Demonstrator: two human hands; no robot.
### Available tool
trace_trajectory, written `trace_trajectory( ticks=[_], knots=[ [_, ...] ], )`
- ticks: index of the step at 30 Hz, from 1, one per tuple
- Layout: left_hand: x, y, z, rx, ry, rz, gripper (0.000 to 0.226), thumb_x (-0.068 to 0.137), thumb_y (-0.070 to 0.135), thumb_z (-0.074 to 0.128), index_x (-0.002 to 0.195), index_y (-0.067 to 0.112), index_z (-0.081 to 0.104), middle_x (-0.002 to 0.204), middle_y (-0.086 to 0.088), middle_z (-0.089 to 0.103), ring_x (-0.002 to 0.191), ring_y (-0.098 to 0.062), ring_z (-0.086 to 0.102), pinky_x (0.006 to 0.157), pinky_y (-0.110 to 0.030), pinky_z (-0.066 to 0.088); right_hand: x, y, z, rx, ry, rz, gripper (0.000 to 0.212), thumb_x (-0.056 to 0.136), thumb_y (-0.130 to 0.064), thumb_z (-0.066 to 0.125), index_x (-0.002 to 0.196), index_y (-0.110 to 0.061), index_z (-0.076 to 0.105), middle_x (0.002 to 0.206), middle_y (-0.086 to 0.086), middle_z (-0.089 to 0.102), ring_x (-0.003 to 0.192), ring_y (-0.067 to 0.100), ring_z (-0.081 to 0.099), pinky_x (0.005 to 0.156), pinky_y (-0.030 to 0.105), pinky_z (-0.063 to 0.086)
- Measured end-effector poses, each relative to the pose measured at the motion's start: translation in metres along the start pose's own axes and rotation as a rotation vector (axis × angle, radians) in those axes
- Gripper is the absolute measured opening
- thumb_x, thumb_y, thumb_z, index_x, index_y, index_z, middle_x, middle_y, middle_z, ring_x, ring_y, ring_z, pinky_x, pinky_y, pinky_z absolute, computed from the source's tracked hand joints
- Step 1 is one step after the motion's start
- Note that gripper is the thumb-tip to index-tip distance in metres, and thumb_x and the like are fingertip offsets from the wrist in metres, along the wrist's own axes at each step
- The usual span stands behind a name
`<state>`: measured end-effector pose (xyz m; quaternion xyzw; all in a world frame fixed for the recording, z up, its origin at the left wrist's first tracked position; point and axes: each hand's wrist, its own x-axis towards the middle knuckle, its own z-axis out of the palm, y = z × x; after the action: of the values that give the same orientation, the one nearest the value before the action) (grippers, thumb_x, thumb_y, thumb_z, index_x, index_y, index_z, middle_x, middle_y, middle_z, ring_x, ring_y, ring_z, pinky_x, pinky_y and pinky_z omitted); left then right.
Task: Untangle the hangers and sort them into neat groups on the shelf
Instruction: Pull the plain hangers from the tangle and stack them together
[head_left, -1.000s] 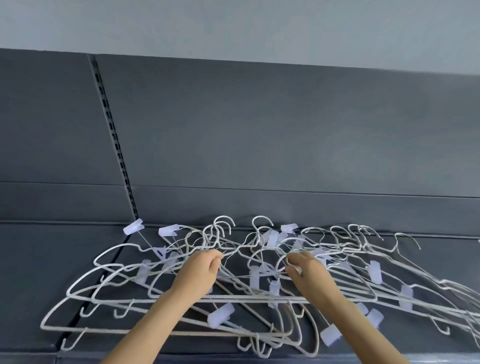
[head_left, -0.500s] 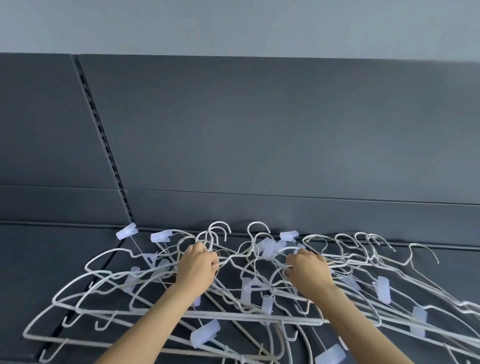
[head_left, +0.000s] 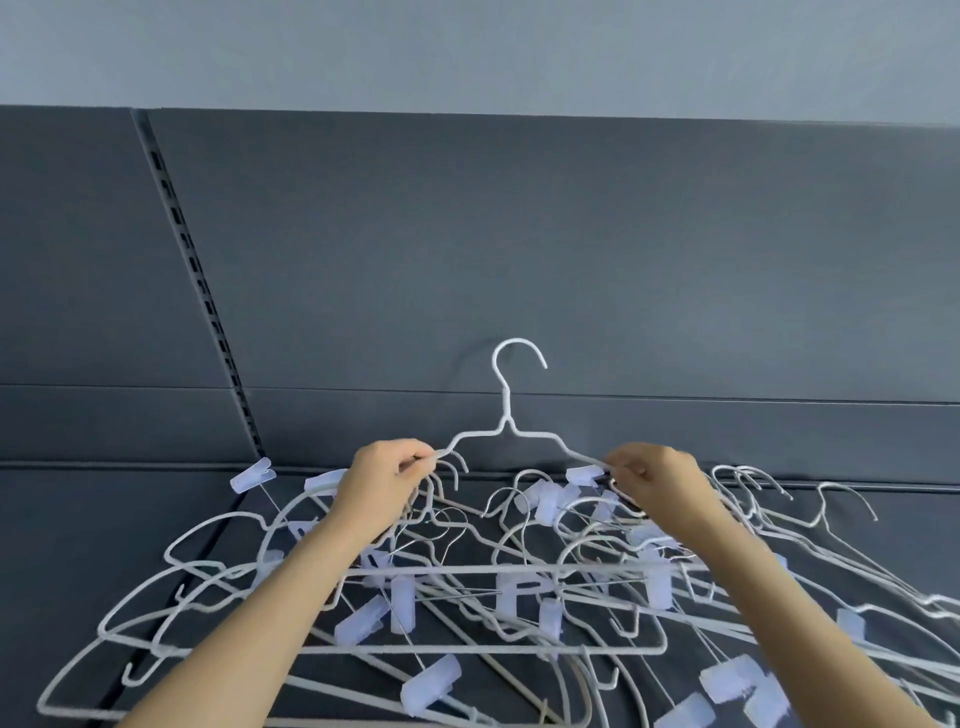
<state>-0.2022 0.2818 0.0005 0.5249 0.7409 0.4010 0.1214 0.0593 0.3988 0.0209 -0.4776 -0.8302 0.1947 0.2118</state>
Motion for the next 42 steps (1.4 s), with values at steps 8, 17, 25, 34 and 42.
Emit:
trace_trajectory(
  ticks=[8,17,25,34,42],
  knots=[
    [0.007,-0.021,-0.037,0.011,-0.059,-0.105,0.01,0.084,0.014,0.063,0.08,0.016,0.072,0.052,0.019,0.063,0.054,0.004,0.057,0.066,-0.023,0.046,-0.006,-0.009,0.013,0.004,0.016,-0.061,0.013,0.086,-0.016,0.061,0.086,-0.011,0.072,0.084,0.005,0.072,0.078,0.022,0.064,0.073,0.034,0.05],
    [-0.018,-0.075,-0.075,0.077,-0.317,-0.366,0.014,0.079,0.017,0.065,0.071,0.007,0.07,0.06,0.003,0.065,0.052,-0.011,0.053,0.057,-0.022,0.043,-0.036,-0.052,0.07,-0.09,-0.102,-0.051,0.019,0.088,-0.041,0.052,0.076,-0.029,0.06,0.06,-0.01,0.054,0.061,0.01,0.047,0.05,0.017,0.032],
    [-0.026,-0.089,-0.027,0.339,-0.22,-0.274,0.033,0.078,0.022,0.06,0.054,0.016,0.039,0.057,-0.001,0.04,0.055,-0.017,0.033,0.054,-0.028,0.028,-0.032,-0.045,0.093,0.022,0.022,-0.03,0.019,0.085,-0.02,0.061,0.098,-0.006,0.066,0.088,0.006,0.059,0.085,0.024,0.055,0.069,0.026,0.038],
    [-0.023,-0.082,-0.019,0.355,-0.164,-0.251,0.016,0.086,0.018,0.056,0.075,0.009,0.063,0.076,-0.007,0.069,0.067,-0.021,0.06,0.069,-0.037,0.05,0.003,-0.035,0.092,0.286,-0.189,0.226,0.026,0.086,-0.008,0.047,0.061,-0.006,0.053,0.055,0.007,0.062,0.048,0.021,0.057,0.051,0.027,0.043],
    [-0.015,-0.057,-0.038,0.318,-0.051,-0.064,0.013,0.091,0.018,0.052,0.082,0.015,0.061,0.081,0.003,0.061,0.074,-0.017,0.055,0.064,-0.026,0.036,0.02,-0.023,0.058,0.562,-0.112,0.314,0.021,0.089,-0.005,0.05,0.069,-0.006,0.056,0.056,0.009,0.057,0.045,0.022,0.055,0.05,0.027,0.043]
  ],
)
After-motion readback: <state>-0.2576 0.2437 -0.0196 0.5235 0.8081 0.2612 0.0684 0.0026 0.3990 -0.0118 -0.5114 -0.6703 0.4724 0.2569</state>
